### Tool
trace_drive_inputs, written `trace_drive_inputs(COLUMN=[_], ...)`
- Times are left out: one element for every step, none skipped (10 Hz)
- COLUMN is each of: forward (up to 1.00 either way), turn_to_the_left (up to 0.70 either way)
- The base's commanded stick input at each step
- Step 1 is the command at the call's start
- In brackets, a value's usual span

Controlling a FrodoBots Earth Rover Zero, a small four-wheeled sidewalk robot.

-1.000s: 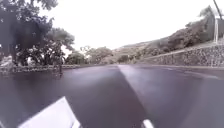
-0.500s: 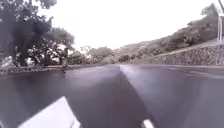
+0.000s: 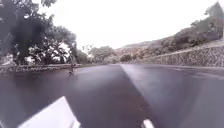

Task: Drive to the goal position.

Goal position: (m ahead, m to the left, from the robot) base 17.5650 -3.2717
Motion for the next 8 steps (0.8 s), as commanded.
trace_drive_inputs(forward=[0.70,0.70,0.70,0.70,0.70,0.70,0.70,0.70], turn_to_the_left=[0.00,0.00,0.00,0.00,0.00,0.00,0.00,0.00])
